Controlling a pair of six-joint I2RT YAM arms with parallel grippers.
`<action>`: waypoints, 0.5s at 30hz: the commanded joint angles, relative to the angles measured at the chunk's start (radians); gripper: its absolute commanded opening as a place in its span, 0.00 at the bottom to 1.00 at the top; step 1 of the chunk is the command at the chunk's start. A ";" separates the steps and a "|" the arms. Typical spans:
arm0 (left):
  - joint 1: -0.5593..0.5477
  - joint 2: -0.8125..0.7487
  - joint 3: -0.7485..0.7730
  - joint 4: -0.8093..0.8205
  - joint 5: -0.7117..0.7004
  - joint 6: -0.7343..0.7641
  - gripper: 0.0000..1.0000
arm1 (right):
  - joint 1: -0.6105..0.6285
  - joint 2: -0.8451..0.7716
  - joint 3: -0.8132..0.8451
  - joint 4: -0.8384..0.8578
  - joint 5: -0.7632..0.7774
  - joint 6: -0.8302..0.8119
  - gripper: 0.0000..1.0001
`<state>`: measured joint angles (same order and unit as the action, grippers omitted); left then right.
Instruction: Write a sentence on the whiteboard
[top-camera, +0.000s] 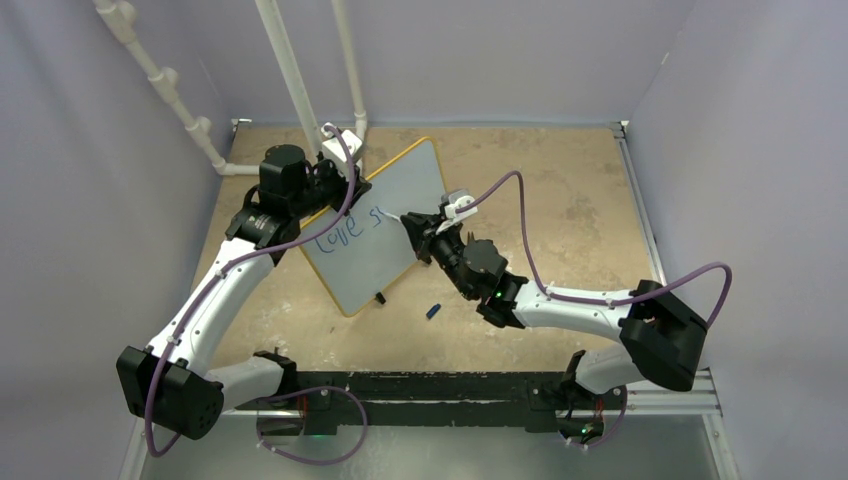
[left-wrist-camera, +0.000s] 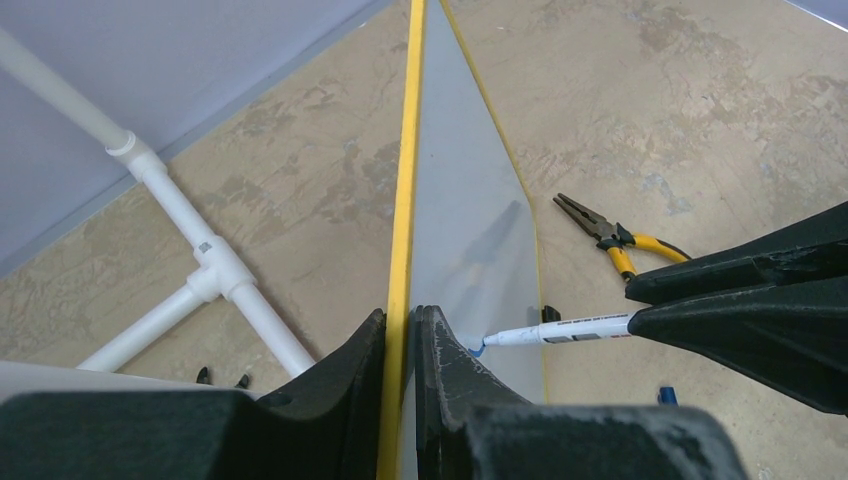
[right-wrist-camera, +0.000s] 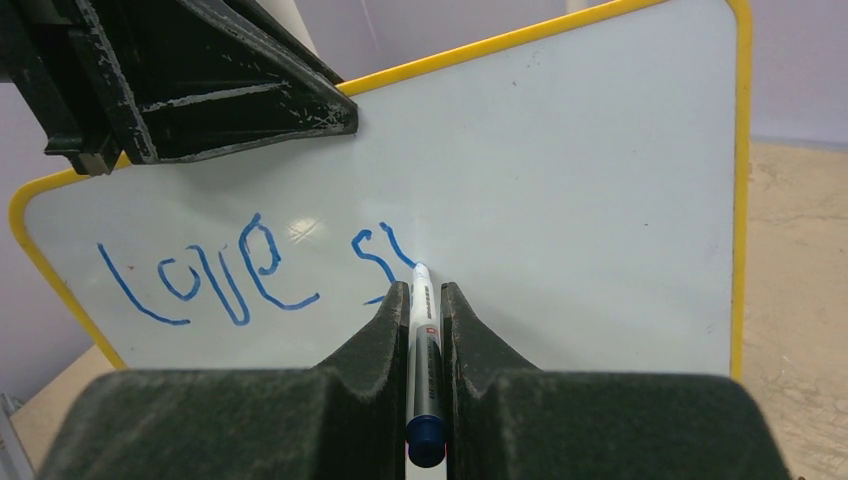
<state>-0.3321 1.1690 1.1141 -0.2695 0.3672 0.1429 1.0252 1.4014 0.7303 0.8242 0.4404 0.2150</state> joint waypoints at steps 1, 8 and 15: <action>0.013 -0.010 -0.018 0.006 -0.013 0.019 0.00 | -0.007 -0.009 0.039 0.028 0.037 -0.037 0.00; 0.015 -0.009 -0.019 0.007 -0.008 0.020 0.00 | -0.007 -0.007 0.071 0.051 0.043 -0.065 0.00; 0.016 -0.010 -0.019 0.006 -0.006 0.020 0.00 | -0.007 0.008 0.091 0.063 0.031 -0.072 0.00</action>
<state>-0.3298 1.1690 1.1141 -0.2695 0.3786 0.1429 1.0245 1.4021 0.7738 0.8360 0.4587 0.1669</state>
